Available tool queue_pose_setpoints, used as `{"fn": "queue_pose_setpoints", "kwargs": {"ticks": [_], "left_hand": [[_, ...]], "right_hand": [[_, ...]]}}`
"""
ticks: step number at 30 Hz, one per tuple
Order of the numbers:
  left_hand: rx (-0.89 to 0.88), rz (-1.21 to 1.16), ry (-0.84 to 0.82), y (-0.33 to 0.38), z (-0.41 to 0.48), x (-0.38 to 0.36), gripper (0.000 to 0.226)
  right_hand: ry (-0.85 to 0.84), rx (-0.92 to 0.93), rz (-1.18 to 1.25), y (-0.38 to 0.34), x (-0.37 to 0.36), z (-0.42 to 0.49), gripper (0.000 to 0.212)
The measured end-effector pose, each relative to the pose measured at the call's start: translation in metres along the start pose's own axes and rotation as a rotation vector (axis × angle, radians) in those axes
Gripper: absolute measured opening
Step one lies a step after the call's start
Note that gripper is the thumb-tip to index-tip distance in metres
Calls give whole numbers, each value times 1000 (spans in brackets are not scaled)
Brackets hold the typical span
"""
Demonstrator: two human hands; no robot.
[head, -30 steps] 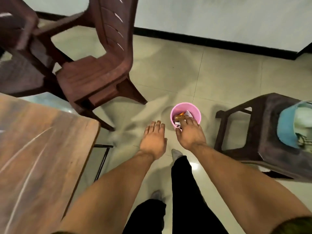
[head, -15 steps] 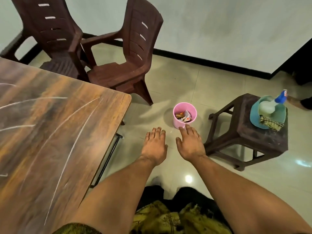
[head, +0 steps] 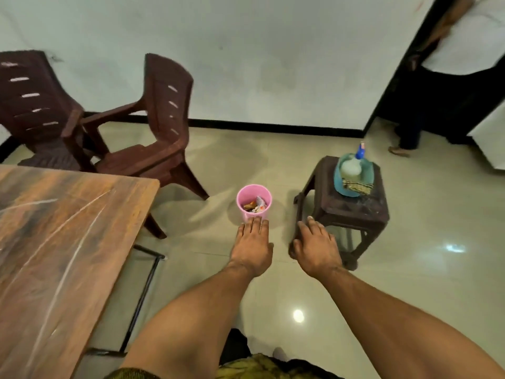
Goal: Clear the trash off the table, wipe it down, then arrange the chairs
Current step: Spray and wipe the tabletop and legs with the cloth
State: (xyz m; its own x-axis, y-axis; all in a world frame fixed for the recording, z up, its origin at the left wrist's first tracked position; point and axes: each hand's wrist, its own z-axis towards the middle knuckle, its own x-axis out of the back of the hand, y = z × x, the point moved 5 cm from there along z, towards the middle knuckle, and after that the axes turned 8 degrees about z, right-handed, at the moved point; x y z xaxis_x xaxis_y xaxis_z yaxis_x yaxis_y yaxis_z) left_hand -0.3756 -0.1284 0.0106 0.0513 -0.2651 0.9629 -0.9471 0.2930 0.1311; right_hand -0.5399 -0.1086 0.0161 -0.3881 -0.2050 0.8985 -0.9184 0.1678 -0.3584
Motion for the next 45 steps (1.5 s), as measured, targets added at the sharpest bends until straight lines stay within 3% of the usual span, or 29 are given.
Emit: {"fn": "queue_pose_setpoints", "kwargs": {"ticks": [10, 16, 24, 29, 34, 40, 45], "left_hand": [[-196, -8, -20, 136, 69, 1, 67], [-270, -7, -56, 183, 182, -6, 67], [-231, -111, -151, 214, 357, -19, 67], [-148, -287, -176, 230, 461, -35, 52], [-102, -430, -183, 249, 541, -63, 62], [-98, -480, -230, 266, 586, -83, 76], [-64, -521, -219, 274, 606, -89, 57]], "right_hand": [[62, -208, 37, 135, 60, 7, 60], [36, -268, 68, 193, 76, 89, 62], [-90, -339, 133, 247, 64, 224, 67], [-73, -262, -16, 276, 55, 300, 65], [-175, -225, -56, 314, 32, 358, 75], [-215, -146, -51, 331, 21, 385, 52], [-234, -55, -16, 339, 24, 392, 50]]}}
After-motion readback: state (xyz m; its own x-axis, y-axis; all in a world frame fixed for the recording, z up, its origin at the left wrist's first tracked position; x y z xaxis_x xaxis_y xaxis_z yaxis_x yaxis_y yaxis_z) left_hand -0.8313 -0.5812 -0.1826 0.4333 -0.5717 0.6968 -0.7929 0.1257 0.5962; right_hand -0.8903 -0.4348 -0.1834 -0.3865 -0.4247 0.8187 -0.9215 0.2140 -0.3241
